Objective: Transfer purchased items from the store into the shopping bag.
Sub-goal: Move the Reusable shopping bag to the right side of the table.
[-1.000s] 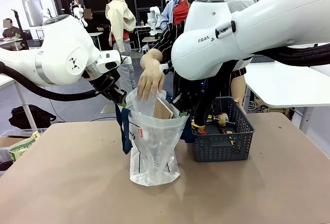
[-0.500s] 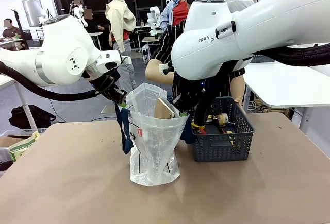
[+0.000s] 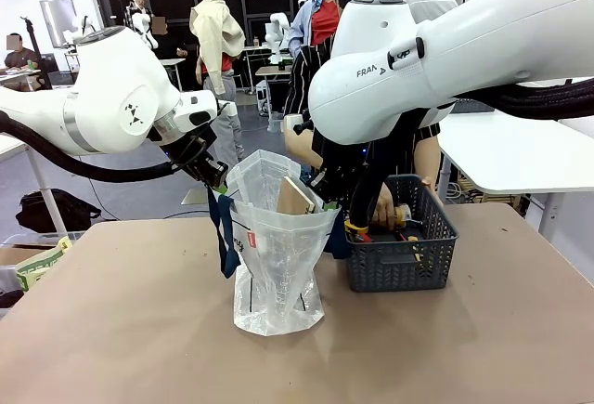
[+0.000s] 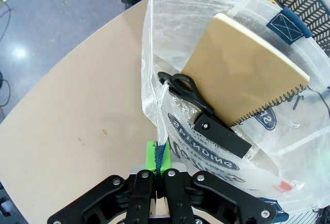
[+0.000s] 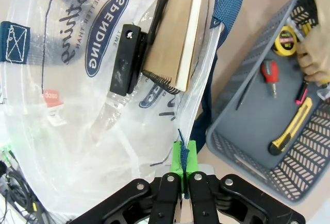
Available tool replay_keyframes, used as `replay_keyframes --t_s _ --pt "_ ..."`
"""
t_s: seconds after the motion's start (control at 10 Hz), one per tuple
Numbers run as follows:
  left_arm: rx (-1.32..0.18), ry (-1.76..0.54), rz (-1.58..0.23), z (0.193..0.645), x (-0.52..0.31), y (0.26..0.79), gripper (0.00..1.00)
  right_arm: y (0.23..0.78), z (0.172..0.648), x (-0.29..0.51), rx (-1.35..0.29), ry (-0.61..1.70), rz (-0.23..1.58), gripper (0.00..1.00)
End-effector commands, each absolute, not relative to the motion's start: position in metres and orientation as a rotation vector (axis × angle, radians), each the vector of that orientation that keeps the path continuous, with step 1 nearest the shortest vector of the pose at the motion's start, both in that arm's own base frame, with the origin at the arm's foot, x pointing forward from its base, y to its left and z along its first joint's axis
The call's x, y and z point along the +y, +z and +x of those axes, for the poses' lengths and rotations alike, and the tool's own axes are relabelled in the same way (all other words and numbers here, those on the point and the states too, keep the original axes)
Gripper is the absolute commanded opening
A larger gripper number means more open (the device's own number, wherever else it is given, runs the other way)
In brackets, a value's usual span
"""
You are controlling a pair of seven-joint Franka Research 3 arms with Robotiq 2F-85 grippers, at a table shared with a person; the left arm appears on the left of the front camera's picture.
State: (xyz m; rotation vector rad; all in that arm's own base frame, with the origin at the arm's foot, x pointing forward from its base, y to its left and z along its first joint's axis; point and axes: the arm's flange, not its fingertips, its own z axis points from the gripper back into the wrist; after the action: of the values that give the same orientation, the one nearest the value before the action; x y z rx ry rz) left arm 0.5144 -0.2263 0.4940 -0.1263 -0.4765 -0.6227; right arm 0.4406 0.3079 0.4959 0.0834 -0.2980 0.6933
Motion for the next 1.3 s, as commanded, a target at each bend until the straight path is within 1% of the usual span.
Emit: replay_keyframes --t_s 0.0,1.2 --pt "-0.486 -0.62 -0.125 0.5157 -0.2245 0.4953 0.0 0.4965 0.4383 0.3047 -0.305 0.69 0.089 0.0" --pt "-0.486 -0.62 -0.125 0.5157 -0.2245 0.4953 0.0 0.4965 0.4383 0.3047 -0.305 0.69 0.089 0.0"
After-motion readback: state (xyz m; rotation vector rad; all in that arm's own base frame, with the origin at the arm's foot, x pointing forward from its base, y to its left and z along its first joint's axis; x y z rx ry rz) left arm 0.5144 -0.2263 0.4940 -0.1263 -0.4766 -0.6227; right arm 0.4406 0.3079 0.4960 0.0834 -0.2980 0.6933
